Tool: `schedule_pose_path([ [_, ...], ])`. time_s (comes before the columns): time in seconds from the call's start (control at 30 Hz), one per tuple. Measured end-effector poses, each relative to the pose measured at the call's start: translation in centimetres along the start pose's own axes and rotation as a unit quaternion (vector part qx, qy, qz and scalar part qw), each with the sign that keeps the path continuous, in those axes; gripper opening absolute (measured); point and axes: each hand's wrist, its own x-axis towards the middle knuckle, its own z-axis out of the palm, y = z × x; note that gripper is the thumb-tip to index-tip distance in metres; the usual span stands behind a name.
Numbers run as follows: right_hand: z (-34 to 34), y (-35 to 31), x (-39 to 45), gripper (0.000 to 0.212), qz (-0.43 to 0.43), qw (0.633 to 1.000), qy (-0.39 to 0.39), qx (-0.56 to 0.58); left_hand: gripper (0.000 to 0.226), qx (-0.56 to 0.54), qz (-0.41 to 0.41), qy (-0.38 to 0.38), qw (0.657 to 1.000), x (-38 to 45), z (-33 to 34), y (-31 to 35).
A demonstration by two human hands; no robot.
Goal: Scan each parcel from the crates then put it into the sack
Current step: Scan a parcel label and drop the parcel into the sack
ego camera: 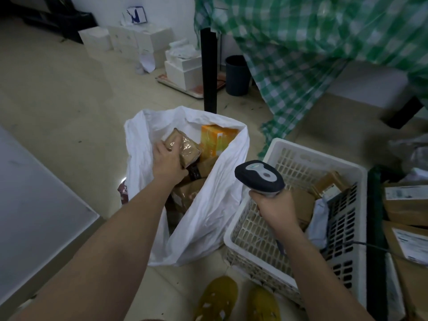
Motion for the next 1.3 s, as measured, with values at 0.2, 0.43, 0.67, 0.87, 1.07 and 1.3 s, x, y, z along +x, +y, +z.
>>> schedule_pose_path([
  [0.2,0.5,0.1,0.0,0.036,0.017,0.999,0.019,-0.026,0.080,0.180,0.024,-0.053,0.982,-0.4,0.8,-2.9],
  [0.43,0.6,-0.2,0.1,0.020,0.020,1.000,0.016,-0.008,0.031,-0.040,0.059,0.010,0.997,-1.4,-0.7,1.1],
  [0.67,-2.7,-0.7,-0.4,0.026,0.042,0.998,0.041,-0.015,0.022,-0.277,0.111,-0.035,0.954,-4.7,-1.1,6.8],
  [0.87,-10.2,1.8,-0.7,0.024,0.082,0.985,0.148,0.020,0.020,-0.343,0.124,-0.140,0.921,-7.2,3.6,13.9],
  [1.07,-16.0,7.2,1.4,0.028,0.144,0.951,0.259,0.089,0.017,-0.380,0.084,-0.248,0.887,-8.2,11.0,21.5],
  [1.3,-16.4,12.2,6.9,0.026,0.115,0.940,0.288,0.140,0.029,-0.287,0.052,-0.357,0.888,-9.1,22.3,27.3],
])
